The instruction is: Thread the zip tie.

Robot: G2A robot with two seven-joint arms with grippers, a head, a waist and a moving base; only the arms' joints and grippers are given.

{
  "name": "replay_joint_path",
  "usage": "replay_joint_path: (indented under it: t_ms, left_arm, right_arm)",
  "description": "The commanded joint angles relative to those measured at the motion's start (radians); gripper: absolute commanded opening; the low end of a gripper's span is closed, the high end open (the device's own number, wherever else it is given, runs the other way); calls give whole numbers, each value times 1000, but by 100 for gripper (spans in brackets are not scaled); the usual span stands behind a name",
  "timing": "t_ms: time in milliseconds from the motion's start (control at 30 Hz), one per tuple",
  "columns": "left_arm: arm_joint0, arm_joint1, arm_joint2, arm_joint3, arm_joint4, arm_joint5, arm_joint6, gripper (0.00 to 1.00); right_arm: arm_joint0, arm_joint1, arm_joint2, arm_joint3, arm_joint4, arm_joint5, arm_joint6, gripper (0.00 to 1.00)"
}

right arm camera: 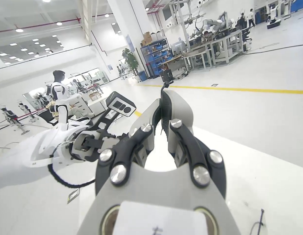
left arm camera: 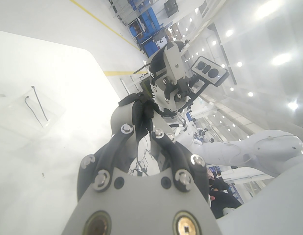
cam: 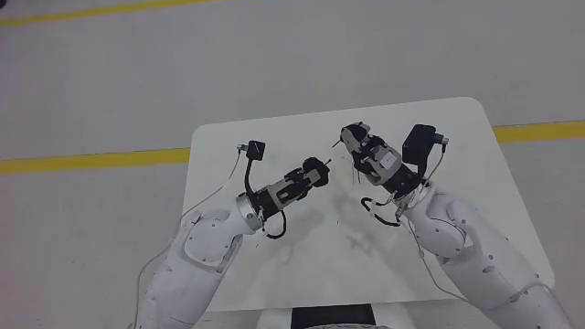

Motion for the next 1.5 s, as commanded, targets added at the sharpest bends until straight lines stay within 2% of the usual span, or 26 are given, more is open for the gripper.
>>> replay_joint_path:
  t_ms: [0, 167, 333, 533, 833, 1233, 1467]
  left_arm:
    - [0, 0, 0, 0, 0, 0, 0, 0]
    - [0, 0, 0, 0, 0, 0, 0, 0]
    - [0, 0, 0, 0, 0, 0, 0, 0]
    - [0, 0, 0, 0, 0, 0, 0, 0]
    - [0, 0, 0, 0, 0, 0, 0, 0]
    - [0, 0, 0, 0, 0, 0, 0, 0]
    - [0, 0, 0, 0, 0, 0, 0, 0]
  right_arm:
    - [0, 0, 0, 0, 0, 0, 0, 0]
    - [-1, 0, 3, -3, -7, 5, -4, 0]
    - [-68, -1, 21, -45, -60, 33, -89, 0]
    - [-112, -4, 17, -70, -67, 18, -90, 0]
    - [-123, -18, -10, -75, -53, 49, -120, 0]
    - [-126, -22, -8, -76, -55, 50, -135, 0]
    - [-136, -25, 2, -61, -86, 27, -144, 0]
